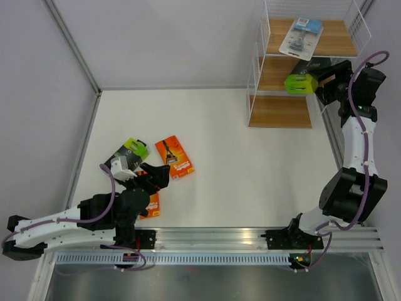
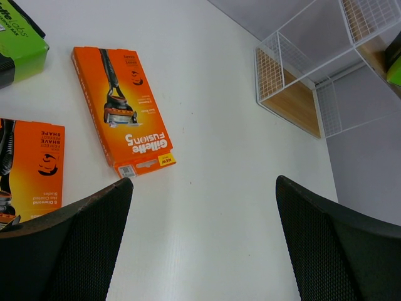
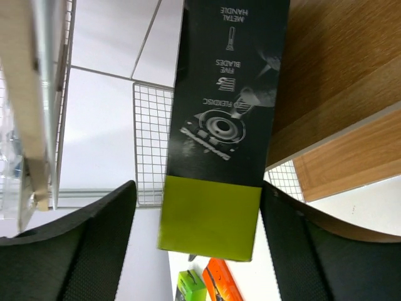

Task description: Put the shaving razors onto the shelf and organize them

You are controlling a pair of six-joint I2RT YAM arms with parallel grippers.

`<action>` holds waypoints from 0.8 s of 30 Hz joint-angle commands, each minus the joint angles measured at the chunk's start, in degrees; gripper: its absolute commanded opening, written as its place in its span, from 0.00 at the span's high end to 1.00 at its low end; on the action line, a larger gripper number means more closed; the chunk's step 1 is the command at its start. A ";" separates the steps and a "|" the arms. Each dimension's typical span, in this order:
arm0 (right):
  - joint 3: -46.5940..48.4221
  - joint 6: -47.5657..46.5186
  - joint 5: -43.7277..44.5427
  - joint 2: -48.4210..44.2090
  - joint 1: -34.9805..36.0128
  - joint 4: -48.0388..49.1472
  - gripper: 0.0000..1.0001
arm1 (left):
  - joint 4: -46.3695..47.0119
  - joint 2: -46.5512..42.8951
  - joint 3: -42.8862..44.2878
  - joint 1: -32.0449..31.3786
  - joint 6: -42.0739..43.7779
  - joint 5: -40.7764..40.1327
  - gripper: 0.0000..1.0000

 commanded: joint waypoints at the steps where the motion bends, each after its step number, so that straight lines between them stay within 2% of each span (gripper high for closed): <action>1: 4.40 -4.16 1.61 -2.64 0.31 -5.52 0.15 | -0.23 0.47 0.08 0.09 -0.66 -1.39 0.00; 3: 4.49 -4.61 1.78 -2.64 0.31 -6.50 0.08 | -0.31 0.47 0.17 0.00 -0.49 -1.30 0.01; 9: 4.14 -8.82 4.85 -4.30 0.23 -14.04 0.07 | -0.31 -0.23 0.08 0.00 -0.49 -0.94 0.00; 14: 2.91 -10.94 6.79 -5.45 0.22 -16.43 0.02 | -0.23 -0.32 -0.18 0.00 -0.49 -0.68 0.00; 19: 2.73 -11.99 8.11 -7.11 0.22 -18.71 0.02 | -0.31 -0.49 -0.18 0.00 -0.40 -0.15 0.00; 24: 3.09 -15.33 8.73 -12.47 0.22 -22.14 0.02 | -0.40 -1.02 -0.53 0.00 -0.57 0.29 0.00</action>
